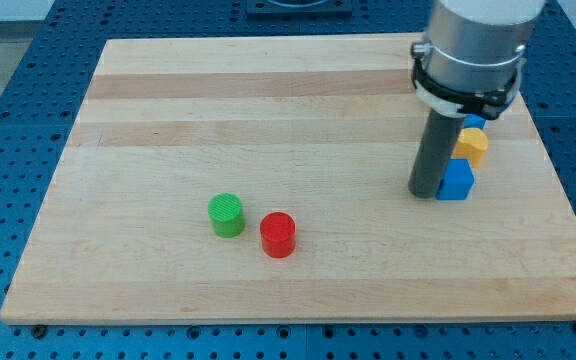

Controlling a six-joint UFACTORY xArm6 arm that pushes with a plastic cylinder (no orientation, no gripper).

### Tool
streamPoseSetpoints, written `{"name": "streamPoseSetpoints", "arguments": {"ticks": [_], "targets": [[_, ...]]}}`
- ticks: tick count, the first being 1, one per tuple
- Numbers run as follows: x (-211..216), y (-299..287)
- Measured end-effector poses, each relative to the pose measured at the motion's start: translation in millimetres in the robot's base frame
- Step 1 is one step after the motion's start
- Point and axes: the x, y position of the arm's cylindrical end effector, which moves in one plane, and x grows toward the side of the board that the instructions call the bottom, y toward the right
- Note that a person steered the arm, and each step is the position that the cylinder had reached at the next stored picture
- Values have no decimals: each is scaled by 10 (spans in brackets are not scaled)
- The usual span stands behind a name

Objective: Push the green circle above the red circle

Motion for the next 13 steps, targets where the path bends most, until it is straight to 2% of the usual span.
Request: {"name": "streamPoseSetpoints", "arguments": {"ticks": [3,4,5,6,7,11,13], "targets": [[0,194],[0,70],[-116,-352],[-333,-973],[-353,-1613],[-353,-1830],[-195,-2847]]}}
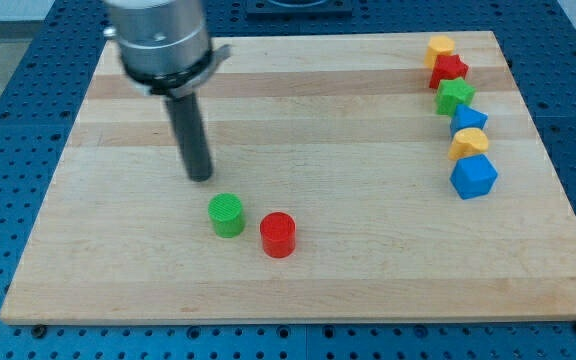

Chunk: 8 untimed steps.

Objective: Push the green circle above the red circle

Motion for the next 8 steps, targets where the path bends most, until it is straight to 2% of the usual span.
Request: {"name": "streamPoseSetpoints", "arguments": {"ticks": [1,2,4,6,8], "targets": [[488,-198],[742,-150],[668,494],[520,838],[90,811]]}}
